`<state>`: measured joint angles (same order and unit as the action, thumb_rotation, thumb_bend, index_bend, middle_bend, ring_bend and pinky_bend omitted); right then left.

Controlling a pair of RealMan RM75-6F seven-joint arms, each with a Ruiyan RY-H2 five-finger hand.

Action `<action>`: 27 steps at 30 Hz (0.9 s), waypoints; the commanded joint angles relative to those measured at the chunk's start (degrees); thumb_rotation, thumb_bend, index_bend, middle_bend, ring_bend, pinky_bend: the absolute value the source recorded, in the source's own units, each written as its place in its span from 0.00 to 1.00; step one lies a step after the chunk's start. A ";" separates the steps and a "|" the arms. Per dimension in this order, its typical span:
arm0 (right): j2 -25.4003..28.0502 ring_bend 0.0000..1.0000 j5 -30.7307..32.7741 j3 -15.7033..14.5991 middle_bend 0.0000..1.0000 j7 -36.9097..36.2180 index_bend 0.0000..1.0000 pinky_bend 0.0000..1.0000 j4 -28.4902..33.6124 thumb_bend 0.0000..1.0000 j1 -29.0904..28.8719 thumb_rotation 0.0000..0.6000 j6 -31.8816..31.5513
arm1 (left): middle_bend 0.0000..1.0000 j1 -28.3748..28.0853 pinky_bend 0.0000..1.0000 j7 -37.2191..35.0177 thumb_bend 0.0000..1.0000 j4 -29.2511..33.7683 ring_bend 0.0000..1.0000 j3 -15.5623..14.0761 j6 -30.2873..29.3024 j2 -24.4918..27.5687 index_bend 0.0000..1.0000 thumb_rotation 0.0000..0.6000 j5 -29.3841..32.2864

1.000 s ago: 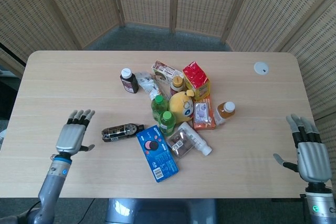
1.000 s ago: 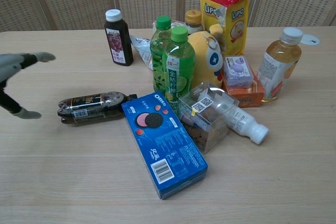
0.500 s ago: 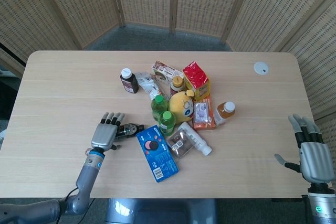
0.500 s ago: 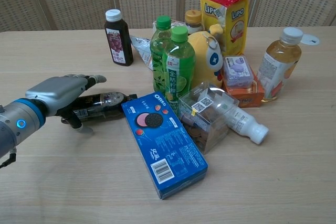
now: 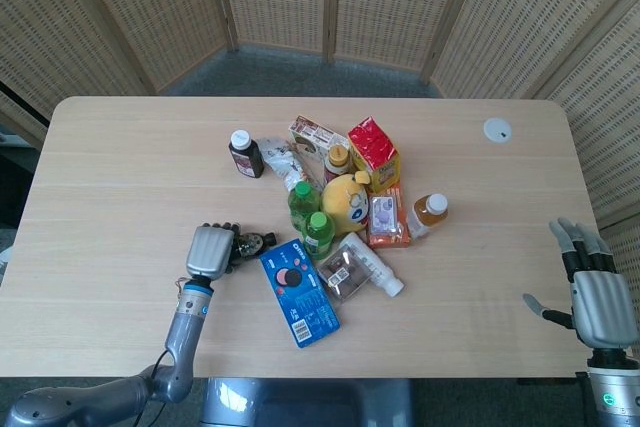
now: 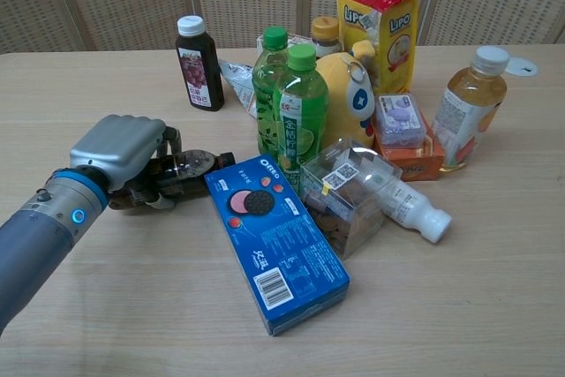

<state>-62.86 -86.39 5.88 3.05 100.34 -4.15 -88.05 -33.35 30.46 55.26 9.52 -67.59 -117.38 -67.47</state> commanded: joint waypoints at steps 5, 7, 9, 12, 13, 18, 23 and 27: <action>0.10 0.00 0.19 0.11 0.00 -0.13 0.00 0.00 -0.02 0.00 0.06 1.00 -0.09 | 0.93 0.62 0.94 0.02 0.00 9.89 0.88 1.69 -4.61 4.84 0.94 1.00 -2.77; 0.05 0.00 0.21 0.09 0.00 -0.03 0.00 0.00 -0.05 0.00 0.02 1.00 0.00 | 0.93 0.80 0.94 1.27 0.00 15.04 0.88 2.42 -6.17 7.61 0.94 1.00 -3.59; -0.06 0.00 0.16 -0.01 0.00 0.17 0.00 0.00 -0.05 0.00 -0.02 1.00 0.12 | 0.93 1.11 0.94 2.99 0.00 21.77 0.88 3.42 -7.71 11.11 0.94 1.00 -4.18; -0.27 0.00 -0.05 -0.19 0.00 0.59 0.00 0.00 0.06 0.00 -0.06 1.00 0.23 | 0.93 1.59 0.94 5.88 0.00 31.23 0.88 4.74 -9.71 16.18 0.94 1.00 -5.00; -0.32 0.00 -0.13 -0.24 0.00 0.73 0.00 0.00 0.12 0.00 -0.06 1.00 0.23 | 0.93 1.77 0.94 6.78 0.00 33.96 0.88 5.07 -10.20 17.66 0.94 1.00 -5.18; -0.56 0.00 -0.55 -0.44 0.00 1.38 0.00 0.00 0.46 0.00 -0.05 1.00 0.13 | 0.93 2.33 0.94 11.88 0.00 46.89 0.88 7.01 -12.58 25.34 0.94 1.00 -6.50; -0.72 0.00 -0.95 -0.62 0.00 1.85 0.00 0.00 0.66 0.00 -0.02 1.00 -0.01 | 0.93 2.20 0.93 15.34 0.00 53.89 0.88 9.22 -14.14 30.10 0.94 1.00 -7.04; -0.84 0.00 -0.96 -0.64 0.00 2.07 0.00 0.00 0.63 0.00 -0.01 1.00 -0.02 | 0.93 2.00 0.94 16.09 0.00 56.23 0.88 10.11 -14.52 31.88 0.94 1.00 -6.38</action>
